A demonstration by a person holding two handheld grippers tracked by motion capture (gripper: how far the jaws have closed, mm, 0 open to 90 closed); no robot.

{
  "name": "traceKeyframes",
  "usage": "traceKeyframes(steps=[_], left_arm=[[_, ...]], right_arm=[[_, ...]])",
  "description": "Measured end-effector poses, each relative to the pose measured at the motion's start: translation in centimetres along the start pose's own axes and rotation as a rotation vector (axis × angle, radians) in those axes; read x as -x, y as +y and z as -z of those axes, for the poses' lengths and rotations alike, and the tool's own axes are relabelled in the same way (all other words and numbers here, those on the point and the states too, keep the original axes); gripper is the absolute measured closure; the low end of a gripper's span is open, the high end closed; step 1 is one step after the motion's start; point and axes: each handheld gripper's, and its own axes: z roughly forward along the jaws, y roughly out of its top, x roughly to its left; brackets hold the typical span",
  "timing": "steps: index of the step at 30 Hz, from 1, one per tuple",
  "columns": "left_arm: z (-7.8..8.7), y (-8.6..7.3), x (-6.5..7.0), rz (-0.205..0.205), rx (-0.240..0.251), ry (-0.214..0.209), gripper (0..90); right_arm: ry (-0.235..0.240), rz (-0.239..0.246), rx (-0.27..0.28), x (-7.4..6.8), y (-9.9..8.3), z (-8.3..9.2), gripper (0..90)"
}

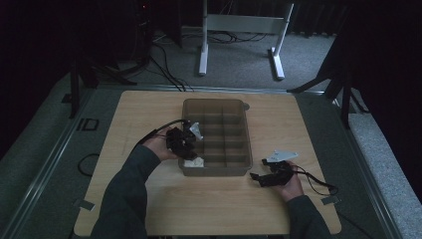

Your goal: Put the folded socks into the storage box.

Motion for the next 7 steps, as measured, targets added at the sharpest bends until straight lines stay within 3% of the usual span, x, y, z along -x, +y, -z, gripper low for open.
traceKeyframes(steps=[3, 6, 7], left_arm=[[0.2, -0.6, 0.0, 0.028, -0.002, 0.033, 66.0], [0.6, -1.3, 0.0, 0.066, 0.045, 0.038, 64.7], [0.7, -1.5, 0.0, 0.074, 0.044, 0.058, 63.7]], right_arm=[[0.0, 0.001, -0.001, 0.0, 0.0, 0.0, 19.2], [-0.001, 0.001, -0.001, 0.0, 0.0, 0.0, 19.3], [-0.001, 0.002, -0.001, 0.0, 0.0, 0.0, 19.4]])
